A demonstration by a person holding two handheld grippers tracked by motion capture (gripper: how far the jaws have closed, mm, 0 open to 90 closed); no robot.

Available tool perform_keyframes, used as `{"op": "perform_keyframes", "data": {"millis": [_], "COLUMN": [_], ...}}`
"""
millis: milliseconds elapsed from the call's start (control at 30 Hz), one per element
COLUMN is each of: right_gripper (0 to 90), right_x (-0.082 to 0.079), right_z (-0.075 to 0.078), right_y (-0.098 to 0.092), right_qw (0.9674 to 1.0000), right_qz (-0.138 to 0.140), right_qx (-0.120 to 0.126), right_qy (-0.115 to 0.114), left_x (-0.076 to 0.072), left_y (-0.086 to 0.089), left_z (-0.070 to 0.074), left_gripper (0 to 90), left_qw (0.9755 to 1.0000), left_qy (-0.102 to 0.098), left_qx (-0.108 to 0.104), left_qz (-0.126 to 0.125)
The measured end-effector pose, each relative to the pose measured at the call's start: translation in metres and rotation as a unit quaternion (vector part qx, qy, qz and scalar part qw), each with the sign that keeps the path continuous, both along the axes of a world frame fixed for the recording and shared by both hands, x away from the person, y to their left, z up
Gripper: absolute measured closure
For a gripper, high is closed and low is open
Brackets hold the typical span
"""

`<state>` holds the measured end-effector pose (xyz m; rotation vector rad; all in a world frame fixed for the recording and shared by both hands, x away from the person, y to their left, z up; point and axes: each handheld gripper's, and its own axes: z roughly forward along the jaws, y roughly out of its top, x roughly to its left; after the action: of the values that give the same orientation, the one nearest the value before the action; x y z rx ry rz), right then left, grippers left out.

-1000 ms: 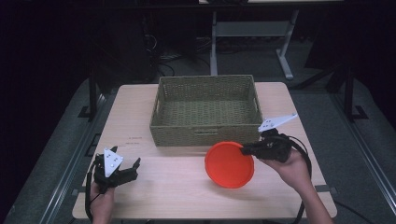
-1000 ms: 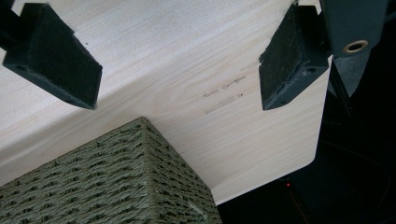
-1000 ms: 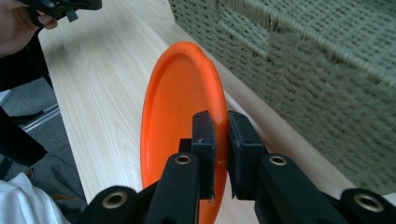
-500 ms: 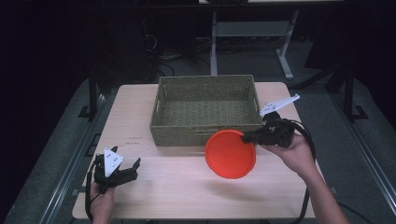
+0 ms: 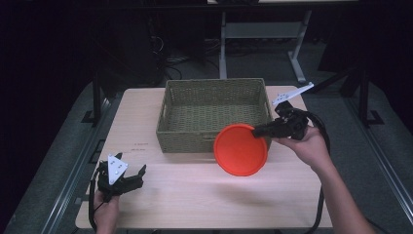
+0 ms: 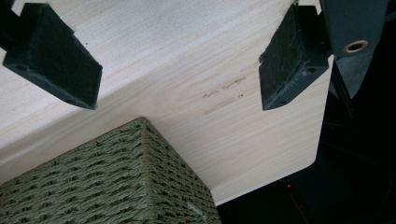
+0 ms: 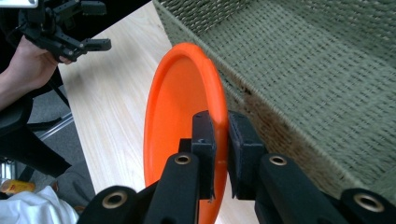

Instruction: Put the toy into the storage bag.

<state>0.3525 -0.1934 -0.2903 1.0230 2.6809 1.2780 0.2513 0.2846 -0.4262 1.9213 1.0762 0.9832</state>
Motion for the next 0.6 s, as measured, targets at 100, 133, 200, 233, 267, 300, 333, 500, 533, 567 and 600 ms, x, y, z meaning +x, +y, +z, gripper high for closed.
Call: {"op": "perform_keyframes", "data": {"millis": [100, 133, 200, 233, 267, 300, 333, 500, 533, 567, 600], "right_gripper": [82.2, 82.2, 82.1, 82.1, 82.1, 82.2, 82.2, 82.1, 82.1, 82.1, 82.1], "right_x": [0.003, 0.005, 0.007, 0.008, 0.010, 0.011, 0.012, 0.017, 0.019, 0.020, 0.021], "right_z": [0.006, 0.009, 0.012, 0.015, 0.017, 0.019, 0.022, 0.033, 0.035, 0.037, 0.039], "right_y": [0.000, 0.001, 0.001, 0.002, 0.002, 0.003, 0.004, 0.008, 0.009, 0.010, 0.011], "right_qw": [1.0000, 1.0000, 0.9999, 0.9999, 0.9999, 0.9999, 0.9998, 0.9998, 0.9998, 0.9998, 0.9998], "right_qz": [-0.005, -0.005, -0.008, -0.011, -0.011, -0.012, -0.012, -0.013, -0.013, -0.014, -0.015], "right_qx": [0.002, 0.001, -0.001, 0.000, -0.001, -0.002, -0.003, -0.001, -0.002, -0.004, -0.005], "right_qy": [-0.007, -0.006, -0.007, -0.008, -0.008, -0.010, -0.013, -0.015, -0.016, -0.016, -0.014], "left_x": [0.000, 0.000, 0.000, 0.000, 0.000, 0.000, 0.000, 0.000, 0.000, 0.000, 0.000], "left_y": [0.001, 0.001, 0.001, 0.001, 0.000, 0.000, 0.000, 0.000, 0.000, 0.000, -0.001], "left_z": [0.000, 0.000, 0.000, 0.000, 0.000, 0.000, 0.000, 0.000, 0.000, 0.000, 0.000], "left_gripper": [12.8, 12.8, 12.8, 12.8, 12.8, 12.8, 12.8, 12.8, 12.8, 12.8, 12.8], "left_qw": [1.0000, 1.0000, 1.0000, 1.0000, 1.0000, 1.0000, 1.0000, 1.0000, 1.0000, 1.0000, 1.0000], "left_qy": [0.000, -0.001, -0.002, -0.001, 0.000, 0.000, 0.000, -0.001, 0.000, -0.001, -0.002], "left_qx": [-0.002, -0.003, -0.002, 0.000, 0.000, 0.000, 0.000, -0.005, -0.003, -0.001, -0.001], "left_qz": [0.002, 0.002, 0.002, 0.001, 0.001, 0.001, 0.001, 0.001, 0.000, -0.002, -0.003]}}
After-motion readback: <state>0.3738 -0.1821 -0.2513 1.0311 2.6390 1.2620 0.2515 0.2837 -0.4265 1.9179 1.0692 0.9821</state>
